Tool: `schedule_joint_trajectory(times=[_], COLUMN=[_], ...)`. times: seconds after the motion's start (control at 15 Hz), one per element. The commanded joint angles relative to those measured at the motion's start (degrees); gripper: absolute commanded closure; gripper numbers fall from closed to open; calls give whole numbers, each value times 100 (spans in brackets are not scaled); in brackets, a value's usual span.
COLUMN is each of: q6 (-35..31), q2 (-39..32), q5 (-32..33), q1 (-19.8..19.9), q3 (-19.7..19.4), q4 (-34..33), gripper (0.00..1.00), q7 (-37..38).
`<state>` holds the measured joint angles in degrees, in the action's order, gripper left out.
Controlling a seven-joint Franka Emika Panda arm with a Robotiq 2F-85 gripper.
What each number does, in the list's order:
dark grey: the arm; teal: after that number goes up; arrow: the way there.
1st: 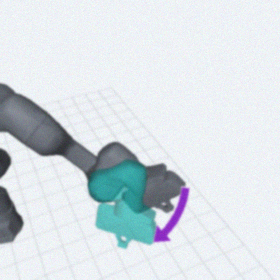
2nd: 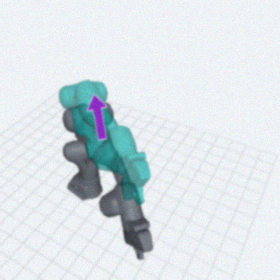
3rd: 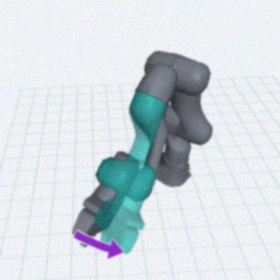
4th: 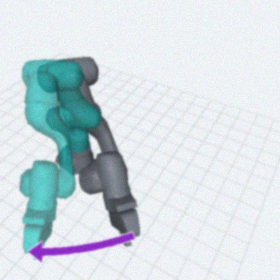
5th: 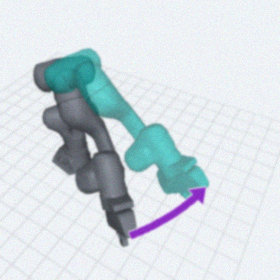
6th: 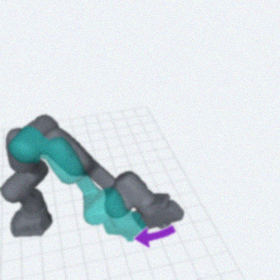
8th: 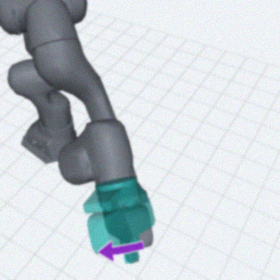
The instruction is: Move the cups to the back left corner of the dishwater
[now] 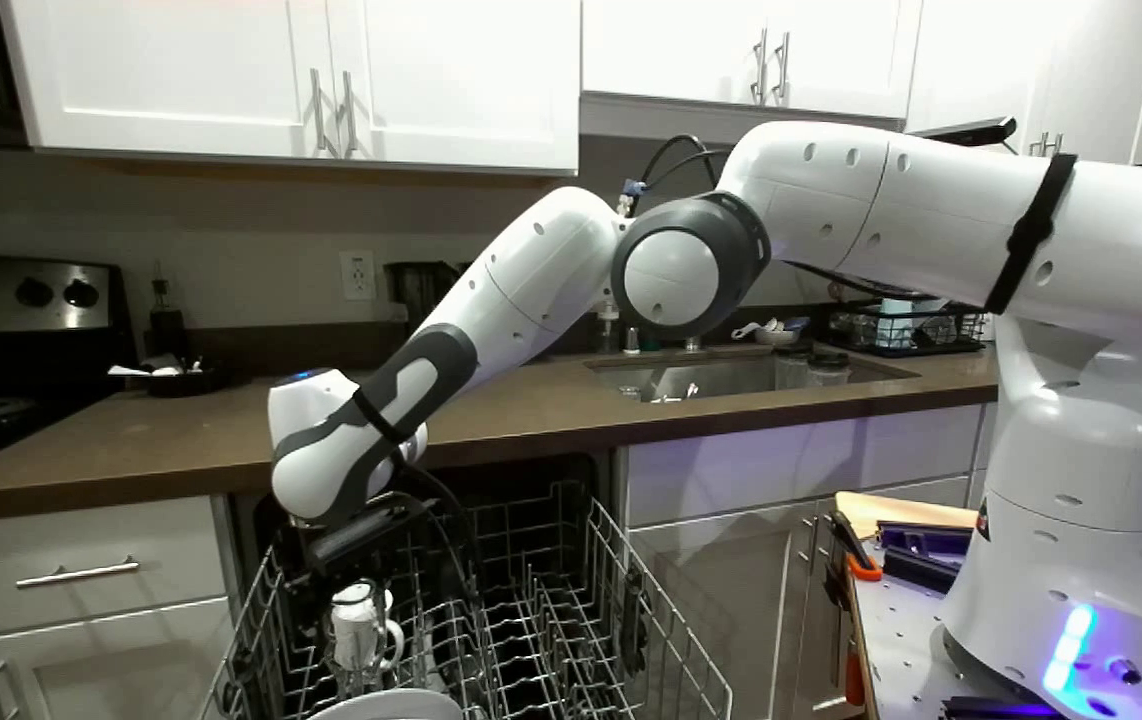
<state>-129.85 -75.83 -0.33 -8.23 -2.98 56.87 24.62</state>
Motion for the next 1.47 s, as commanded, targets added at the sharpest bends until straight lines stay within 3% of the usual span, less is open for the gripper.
schedule_joint_trajectory(times=[0.0, 0.47, 0.67, 0.8, 1.4], q6=[348, 884, 1106, 1207, 1437], q2=[-339, -716, -838, -828, -631], q5=[-113, -104, -86, -34, 45], q1=[109, 138, 137, 136, 67], q3=[108, 128, 119, 129, 26], q4=[-632, -1296, -1549, -1551, -1462], gripper=[36, 36, 5, 0, 0], q7=[-270, -274, -233, -204, -104])
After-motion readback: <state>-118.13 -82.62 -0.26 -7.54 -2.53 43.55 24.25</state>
